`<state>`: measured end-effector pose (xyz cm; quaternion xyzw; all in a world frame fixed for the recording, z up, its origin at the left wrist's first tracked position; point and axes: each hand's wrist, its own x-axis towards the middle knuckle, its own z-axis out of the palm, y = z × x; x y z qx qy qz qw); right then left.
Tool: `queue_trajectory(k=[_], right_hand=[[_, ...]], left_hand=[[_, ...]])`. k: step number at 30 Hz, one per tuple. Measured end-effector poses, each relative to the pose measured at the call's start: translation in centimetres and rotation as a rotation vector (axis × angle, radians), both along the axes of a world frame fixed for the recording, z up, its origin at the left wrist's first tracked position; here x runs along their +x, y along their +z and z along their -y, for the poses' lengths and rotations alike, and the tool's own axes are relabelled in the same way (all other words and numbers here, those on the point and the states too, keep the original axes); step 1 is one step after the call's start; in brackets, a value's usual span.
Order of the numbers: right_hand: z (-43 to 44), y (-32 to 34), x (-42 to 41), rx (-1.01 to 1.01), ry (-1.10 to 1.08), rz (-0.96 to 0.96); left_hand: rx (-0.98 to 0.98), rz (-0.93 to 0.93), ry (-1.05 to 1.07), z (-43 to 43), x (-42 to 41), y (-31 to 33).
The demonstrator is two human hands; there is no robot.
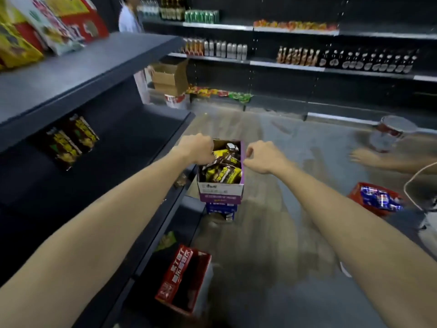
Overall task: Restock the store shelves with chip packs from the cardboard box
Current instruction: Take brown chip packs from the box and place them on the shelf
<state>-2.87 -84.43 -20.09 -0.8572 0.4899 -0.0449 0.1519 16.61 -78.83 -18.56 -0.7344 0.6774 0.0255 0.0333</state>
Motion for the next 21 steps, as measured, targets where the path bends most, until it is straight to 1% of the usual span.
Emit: queue_trajectory(k=[6,9,14,17,21], right_hand=[[10.0,-5.9,1.8,0.116,-0.007,-0.019],[15.7,-8.1,2.4,0.146,0.009,0.005],[24.7,-12.0,2.6,0.251,0.056,0.034],[29.2,-13.9,3.2,0.296,0.094,0.023],[33.6,-16.5,5.2,0.352,0.1,0.022]], left_hand=[[0.104,-0.031,0.052,9.8,1.1,-4.1],[0.139,-0.047,0.105,14.5,1.8,-6.1],[0.21,-0.083,0.229,21.7,2.2,-9.8],[0.23,-0.103,0.289,25.0,2.4,-12.1],[0.275,-0.174,0.356,28.1,3.2,-15.0]])
